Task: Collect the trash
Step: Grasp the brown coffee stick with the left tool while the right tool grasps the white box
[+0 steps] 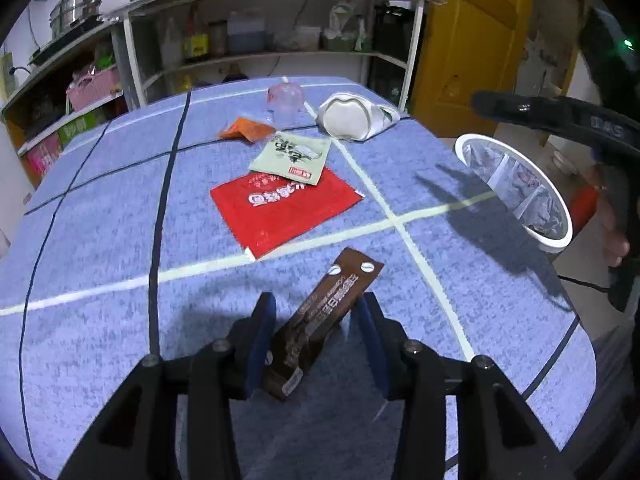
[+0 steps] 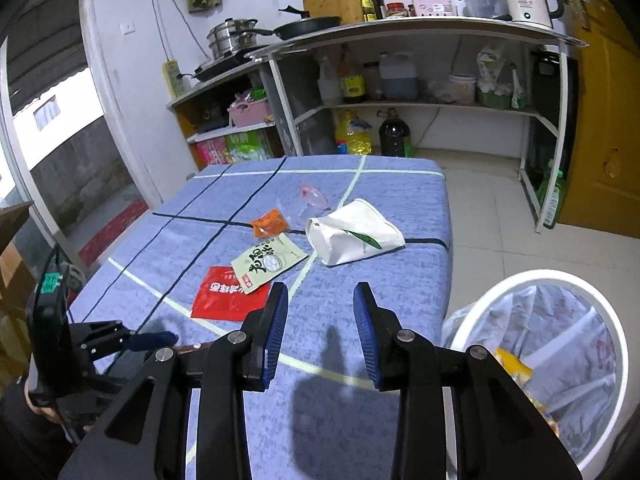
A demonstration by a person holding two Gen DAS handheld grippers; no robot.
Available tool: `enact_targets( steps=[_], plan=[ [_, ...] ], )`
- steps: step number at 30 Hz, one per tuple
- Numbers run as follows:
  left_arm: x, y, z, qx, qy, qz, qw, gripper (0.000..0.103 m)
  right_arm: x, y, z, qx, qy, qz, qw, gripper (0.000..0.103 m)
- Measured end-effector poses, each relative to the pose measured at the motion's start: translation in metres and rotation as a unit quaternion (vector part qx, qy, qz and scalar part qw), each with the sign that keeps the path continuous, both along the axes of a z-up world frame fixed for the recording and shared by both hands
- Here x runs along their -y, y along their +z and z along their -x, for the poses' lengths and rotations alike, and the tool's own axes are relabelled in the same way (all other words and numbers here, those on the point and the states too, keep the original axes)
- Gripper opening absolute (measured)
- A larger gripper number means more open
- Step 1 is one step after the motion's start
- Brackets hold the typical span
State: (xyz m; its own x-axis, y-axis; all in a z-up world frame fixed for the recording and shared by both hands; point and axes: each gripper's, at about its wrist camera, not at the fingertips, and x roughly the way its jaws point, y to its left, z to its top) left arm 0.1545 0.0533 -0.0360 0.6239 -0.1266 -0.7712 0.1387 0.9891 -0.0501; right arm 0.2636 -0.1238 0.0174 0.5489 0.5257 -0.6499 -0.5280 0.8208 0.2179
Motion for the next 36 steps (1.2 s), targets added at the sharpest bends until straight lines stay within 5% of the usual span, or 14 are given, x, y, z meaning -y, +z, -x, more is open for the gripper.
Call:
enact_targets(
  steps=[3, 21, 29, 36],
  plan=[
    [-0.001, 0.000, -0.001, 0.003, 0.020, -0.024, 0.9995, 0.021, -0.011, -0.003, -0.007, 0.000, 0.006, 0.006, 1.000, 0.052],
    [-0.058, 0.037, -0.017, 0.055, 0.080, 0.059, 0.9935, 0.018, -0.083, -0.027, -0.064, 0.059, 0.041, 0.136, 0.988, 0.052],
    [-0.080, 0.031, -0.015, 0.046, 0.101, 0.081, 0.9905, 0.018, -0.096, -0.051, -0.084, 0.032, 0.035, 0.183, 0.982, 0.052],
    [-0.082, 0.028, -0.015, 0.040, 0.104, 0.088, 0.9899, 0.018, -0.089, -0.046, -0.083, 0.018, 0.027, 0.175, 0.984, 0.028]
  ],
)
